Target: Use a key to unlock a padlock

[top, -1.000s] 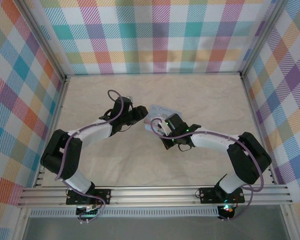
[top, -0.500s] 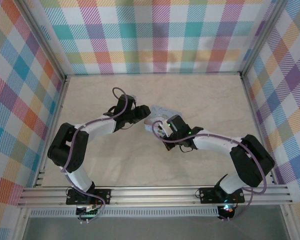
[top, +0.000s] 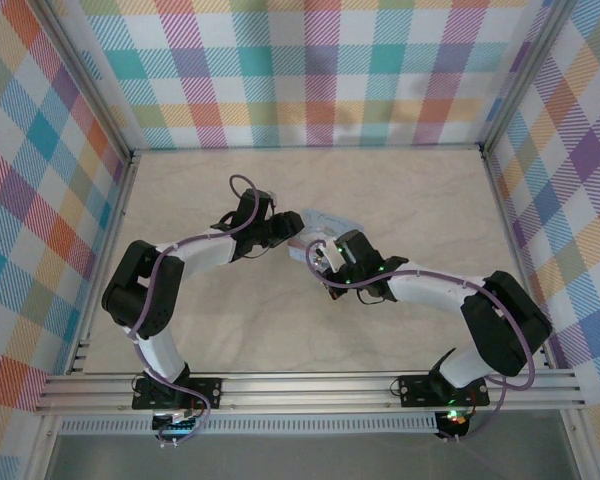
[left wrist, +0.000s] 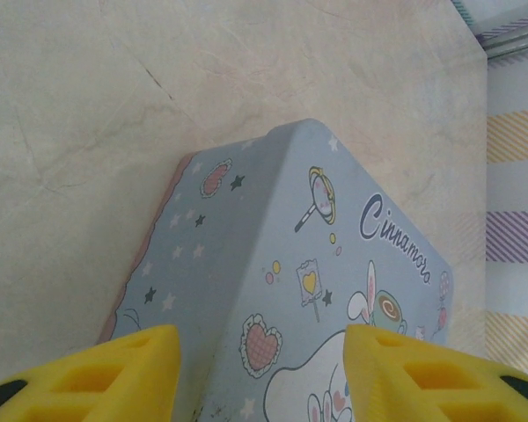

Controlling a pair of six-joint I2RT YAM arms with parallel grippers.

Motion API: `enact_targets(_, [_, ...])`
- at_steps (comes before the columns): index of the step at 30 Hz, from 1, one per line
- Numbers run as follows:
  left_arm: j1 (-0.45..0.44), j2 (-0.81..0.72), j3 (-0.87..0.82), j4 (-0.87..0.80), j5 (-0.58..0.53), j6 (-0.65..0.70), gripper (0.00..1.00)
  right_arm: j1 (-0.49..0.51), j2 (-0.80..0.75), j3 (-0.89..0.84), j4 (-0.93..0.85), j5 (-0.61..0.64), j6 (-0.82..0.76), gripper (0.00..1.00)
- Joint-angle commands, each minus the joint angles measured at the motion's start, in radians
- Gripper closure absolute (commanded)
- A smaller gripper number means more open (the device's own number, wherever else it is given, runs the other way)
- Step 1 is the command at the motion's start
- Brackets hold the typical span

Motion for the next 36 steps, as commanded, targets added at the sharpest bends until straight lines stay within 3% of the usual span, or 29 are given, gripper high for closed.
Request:
enact_targets(1, [0.011, 0.016, 0.021, 0.034, 0.025, 0.010, 0.48, -0.008, -0.019, -0.018, 0.070, 0.003, 0.008, 1.00])
enact_targets(36, [0.010, 0.057, 0.028, 0.091, 0.077, -0.033, 0.50, -0.044, 0.044, -0.009, 0.191, 0.007, 0.009, 1.00])
